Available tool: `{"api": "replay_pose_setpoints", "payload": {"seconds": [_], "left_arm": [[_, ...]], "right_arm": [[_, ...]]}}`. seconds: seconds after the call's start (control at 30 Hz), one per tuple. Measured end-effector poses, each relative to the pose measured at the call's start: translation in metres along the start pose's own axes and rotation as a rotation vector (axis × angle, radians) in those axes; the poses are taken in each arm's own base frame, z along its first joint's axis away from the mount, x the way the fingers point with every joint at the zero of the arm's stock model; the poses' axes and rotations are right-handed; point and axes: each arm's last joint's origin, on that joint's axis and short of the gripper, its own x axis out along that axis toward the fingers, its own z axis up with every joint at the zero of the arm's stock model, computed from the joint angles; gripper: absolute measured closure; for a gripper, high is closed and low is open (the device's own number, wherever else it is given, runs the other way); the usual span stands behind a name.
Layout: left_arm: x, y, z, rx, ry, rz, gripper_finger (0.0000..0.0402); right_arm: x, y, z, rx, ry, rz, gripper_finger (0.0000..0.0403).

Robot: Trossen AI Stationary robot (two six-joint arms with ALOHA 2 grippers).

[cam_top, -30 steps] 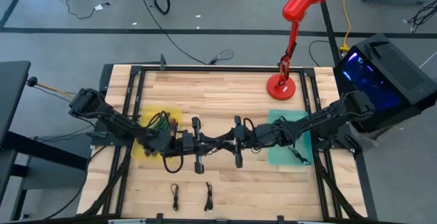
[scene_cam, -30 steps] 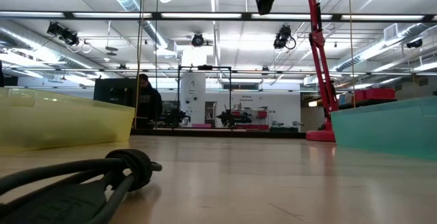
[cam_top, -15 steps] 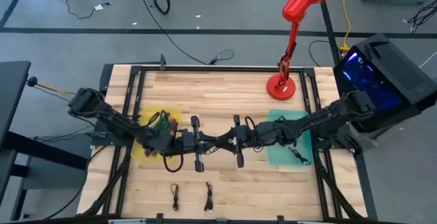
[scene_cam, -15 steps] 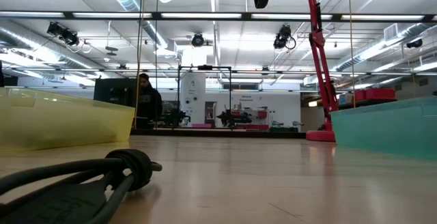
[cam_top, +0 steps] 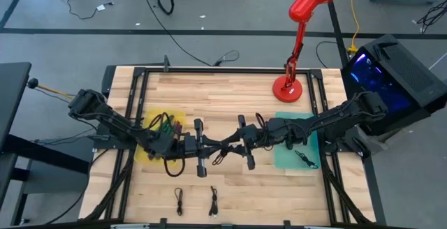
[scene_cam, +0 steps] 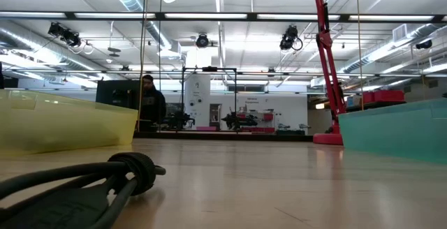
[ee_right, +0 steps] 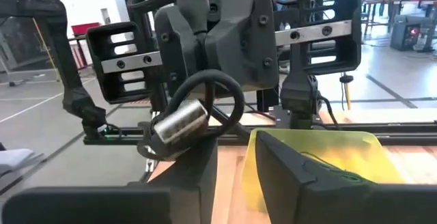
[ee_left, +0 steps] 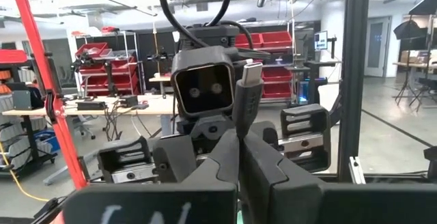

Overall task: Pick & Place USB Port
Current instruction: Put the black charger cable into the green bin

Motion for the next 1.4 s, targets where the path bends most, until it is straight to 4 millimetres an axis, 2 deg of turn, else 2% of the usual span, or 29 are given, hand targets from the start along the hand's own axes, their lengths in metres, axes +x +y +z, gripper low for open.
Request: {"api": "replay_pose_setpoints", "payload": {"seconds": [0.37,0.57,0.77,1.03,1.4], "left_arm": [[-0.003,0.006,0.01,0.015,-0.022,0.017,0.0397],[-0.005,0.005,0.015,-0.005,-0.039,-0.007,0.0397],[-0.005,0.005,0.014,0.002,-0.025,-0.001,0.0397],[-0.004,0.008,0.013,0.008,-0.014,0.007,0.0397],[-0.003,0.009,0.012,0.014,-0.011,0.013,0.0397]], "right_arm": [[0.0,-0.005,-0.005,0.007,0.054,-0.026,0.0254],[0.0,-0.009,-0.001,0.002,0.016,-0.036,0.0237],[0.0,-0.01,0.002,0.014,-0.008,-0.005,0.0226],[0.0,-0.003,0.004,0.011,-0.036,0.026,0.0214],[0.0,0.003,0.003,0.019,-0.033,0.068,0.0212]]}}
